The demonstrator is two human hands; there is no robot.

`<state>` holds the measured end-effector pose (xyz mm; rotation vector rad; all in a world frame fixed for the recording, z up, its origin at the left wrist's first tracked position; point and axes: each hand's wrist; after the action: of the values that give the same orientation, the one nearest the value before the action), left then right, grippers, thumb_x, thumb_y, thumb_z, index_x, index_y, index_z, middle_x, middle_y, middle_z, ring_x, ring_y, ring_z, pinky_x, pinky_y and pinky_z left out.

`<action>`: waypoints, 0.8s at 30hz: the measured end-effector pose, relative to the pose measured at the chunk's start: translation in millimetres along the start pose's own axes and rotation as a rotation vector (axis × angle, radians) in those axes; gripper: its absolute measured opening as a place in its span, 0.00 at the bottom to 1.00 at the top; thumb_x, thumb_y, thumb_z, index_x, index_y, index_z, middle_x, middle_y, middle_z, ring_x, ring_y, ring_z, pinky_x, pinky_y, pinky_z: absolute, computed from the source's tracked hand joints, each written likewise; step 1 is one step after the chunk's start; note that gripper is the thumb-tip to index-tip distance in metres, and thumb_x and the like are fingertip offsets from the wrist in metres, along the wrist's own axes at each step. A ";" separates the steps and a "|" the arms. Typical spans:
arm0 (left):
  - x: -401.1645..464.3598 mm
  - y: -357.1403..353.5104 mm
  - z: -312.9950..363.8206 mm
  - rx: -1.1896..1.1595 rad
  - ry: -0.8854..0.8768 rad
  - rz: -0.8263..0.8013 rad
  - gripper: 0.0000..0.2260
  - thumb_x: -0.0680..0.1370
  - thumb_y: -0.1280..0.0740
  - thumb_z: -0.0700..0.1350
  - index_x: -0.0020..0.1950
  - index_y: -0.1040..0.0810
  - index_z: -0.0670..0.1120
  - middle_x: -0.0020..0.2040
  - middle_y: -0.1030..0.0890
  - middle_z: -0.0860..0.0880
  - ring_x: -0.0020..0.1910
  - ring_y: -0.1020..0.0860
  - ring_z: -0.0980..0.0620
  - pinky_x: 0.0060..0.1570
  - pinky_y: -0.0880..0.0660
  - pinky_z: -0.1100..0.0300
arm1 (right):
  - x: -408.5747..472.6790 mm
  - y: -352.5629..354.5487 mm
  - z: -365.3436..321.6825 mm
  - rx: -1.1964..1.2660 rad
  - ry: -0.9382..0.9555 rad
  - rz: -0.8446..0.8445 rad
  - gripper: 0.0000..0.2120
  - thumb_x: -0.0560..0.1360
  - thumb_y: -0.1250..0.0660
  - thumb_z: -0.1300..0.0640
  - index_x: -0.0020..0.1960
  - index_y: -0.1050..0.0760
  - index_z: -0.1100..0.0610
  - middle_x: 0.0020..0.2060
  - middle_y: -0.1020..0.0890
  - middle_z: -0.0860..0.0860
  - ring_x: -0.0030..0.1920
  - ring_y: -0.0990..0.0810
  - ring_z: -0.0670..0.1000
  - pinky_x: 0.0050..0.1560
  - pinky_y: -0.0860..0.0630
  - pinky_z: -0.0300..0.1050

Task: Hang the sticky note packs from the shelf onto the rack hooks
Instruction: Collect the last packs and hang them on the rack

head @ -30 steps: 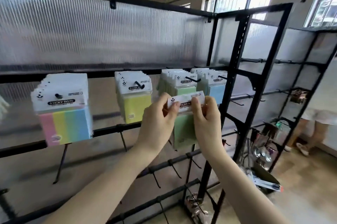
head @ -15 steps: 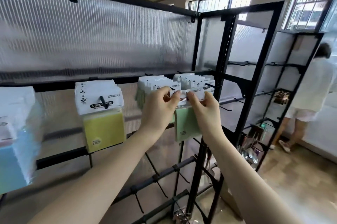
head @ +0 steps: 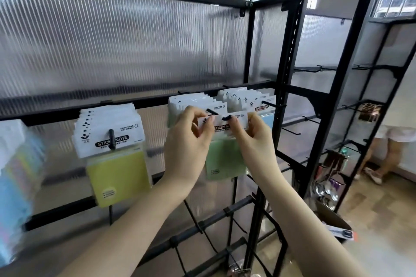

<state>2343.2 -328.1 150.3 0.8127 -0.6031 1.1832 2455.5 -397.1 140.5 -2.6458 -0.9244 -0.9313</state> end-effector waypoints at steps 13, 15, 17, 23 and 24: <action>-15.6 -15.5 -14.1 0.170 0.305 0.244 0.14 0.76 0.32 0.51 0.49 0.29 0.41 0.44 0.23 0.46 0.41 0.25 0.50 0.41 0.27 0.58 | 9.6 -1.7 31.8 -0.126 -0.209 -0.175 0.15 0.77 0.36 0.44 0.47 0.30 0.57 0.36 0.26 0.46 0.36 0.28 0.41 0.32 0.33 0.27; -22.0 -17.5 -12.1 0.195 0.393 0.260 0.15 0.76 0.34 0.54 0.49 0.29 0.43 0.41 0.24 0.49 0.39 0.26 0.52 0.37 0.30 0.59 | 10.8 -1.8 29.6 -0.139 -0.263 -0.203 0.19 0.77 0.37 0.41 0.49 0.30 0.59 0.37 0.27 0.47 0.36 0.28 0.43 0.31 0.33 0.29; -32.9 -18.8 -9.3 0.240 0.457 0.242 0.14 0.78 0.36 0.55 0.47 0.30 0.44 0.38 0.25 0.53 0.37 0.27 0.54 0.34 0.32 0.60 | 9.6 -0.3 26.6 -0.148 -0.293 -0.231 0.21 0.77 0.38 0.40 0.48 0.31 0.60 0.36 0.28 0.47 0.35 0.29 0.44 0.31 0.36 0.34; -90.4 -5.8 -3.0 0.363 0.630 0.163 0.05 0.80 0.39 0.47 0.48 0.29 0.47 0.42 0.25 0.53 0.44 0.25 0.48 0.42 0.28 0.55 | -16.7 16.9 34.0 -0.202 -0.391 -0.373 0.16 0.79 0.37 0.47 0.53 0.35 0.60 0.37 0.27 0.52 0.37 0.28 0.50 0.31 0.34 0.40; -101.0 -1.4 -2.1 0.358 0.661 0.139 0.04 0.81 0.40 0.47 0.49 0.29 0.47 0.43 0.25 0.53 0.46 0.24 0.48 0.44 0.27 0.54 | -25.1 19.9 38.1 -0.182 -0.450 -0.417 0.15 0.79 0.38 0.48 0.55 0.34 0.59 0.39 0.26 0.54 0.39 0.26 0.51 0.35 0.30 0.41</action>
<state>2316.0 -383.3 70.2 0.6229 0.1039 1.6118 2471.6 -411.4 95.6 -2.9397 -1.6106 -0.5053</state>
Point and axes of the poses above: each hand's wrist, its own x-axis towards the middle knuckle, its own y-axis out of the back of the hand, z = x × y
